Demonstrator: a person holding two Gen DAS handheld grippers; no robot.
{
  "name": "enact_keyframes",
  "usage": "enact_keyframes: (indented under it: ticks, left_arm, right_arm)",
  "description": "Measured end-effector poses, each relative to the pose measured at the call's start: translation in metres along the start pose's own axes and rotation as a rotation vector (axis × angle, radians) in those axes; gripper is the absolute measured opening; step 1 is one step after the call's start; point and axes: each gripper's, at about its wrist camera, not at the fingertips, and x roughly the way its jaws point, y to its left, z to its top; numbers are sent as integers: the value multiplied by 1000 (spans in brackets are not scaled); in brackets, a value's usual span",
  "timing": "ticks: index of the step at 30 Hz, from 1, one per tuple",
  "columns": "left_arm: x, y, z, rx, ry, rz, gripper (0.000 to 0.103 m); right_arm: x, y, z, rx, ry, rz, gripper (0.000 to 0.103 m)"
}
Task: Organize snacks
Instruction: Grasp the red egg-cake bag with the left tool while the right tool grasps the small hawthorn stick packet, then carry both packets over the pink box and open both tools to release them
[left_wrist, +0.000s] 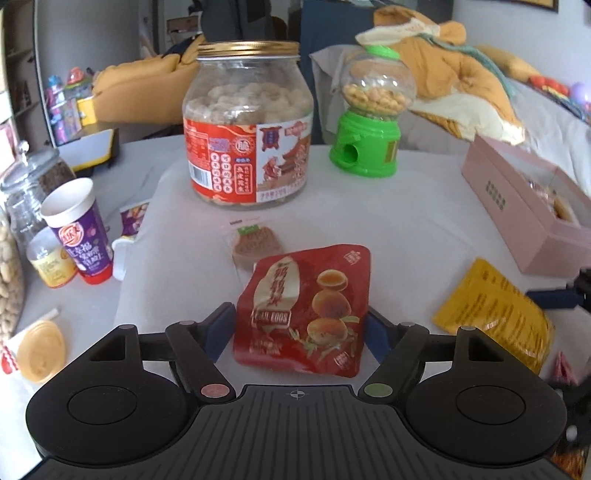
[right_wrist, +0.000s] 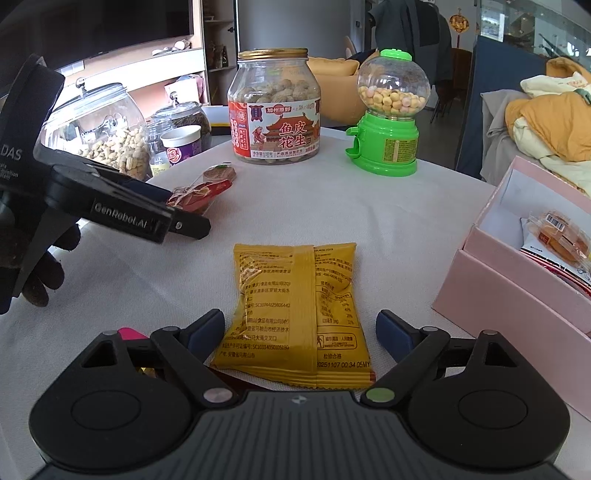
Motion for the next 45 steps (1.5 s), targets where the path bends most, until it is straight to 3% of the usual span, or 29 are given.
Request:
enact_keyframes:
  ticks: [3, 6, 11, 14, 18, 21, 23, 27, 29, 30, 31, 32, 34, 38, 42, 45]
  left_arm:
    - [2, -5, 1, -5, -6, 34, 78]
    - [-2, -7, -1, -26, -22, 66, 74]
    - [-54, 8, -30, -164, -148, 70, 73]
    - [-82, 22, -55, -269, -199, 100, 73]
    - [-78, 27, -81, -359, -203, 120, 73]
    - [-82, 29, -81, -370, -240, 116, 73]
    - [-78, 29, -79, -373, -215, 115, 74]
    - [-79, 25, -80, -351, -213, 133, 74]
    - [-79, 25, -82, -357, -216, 130, 74]
    - [-79, 26, -84, -364, -218, 124, 74]
    - [-80, 27, -85, -370, -222, 119, 74]
    - [-80, 27, -86, -375, -224, 115, 74]
    - [-81, 27, -86, -377, -223, 117, 74]
    - [-81, 23, -85, -366, -217, 133, 74]
    - [-87, 10, -82, -340, -210, 166, 73]
    - [-98, -17, -80, -324, -218, 96, 73]
  right_arm:
    - [2, 0, 0, -18, 24, 36, 101]
    - [2, 1, -1, -43, 46, 45, 103]
    - [1, 1, 2, -74, 84, 58, 103]
    - [1, 1, 18, -92, 128, 59, 97]
    - [3, 23, 61, -151, 56, 0, 97]
    - [35, 41, 104, -102, 95, 40, 97]
    - [70, 51, 128, -59, 163, 53, 97]
    - [125, 72, 153, -10, 209, 26, 94]
    - [147, 83, 156, -11, 256, 21, 83]
    - [146, 88, 155, -23, 239, -3, 81]
    - [142, 92, 153, -38, 238, 3, 70]
    - [136, 95, 152, -60, 241, 21, 53]
    - [120, 97, 146, -94, 265, 51, 39]
    - [82, 79, 133, -68, 273, 118, 34]
    - [27, 57, 125, -37, 203, 157, 33]
    - [-21, 36, 119, -16, 139, 175, 33]
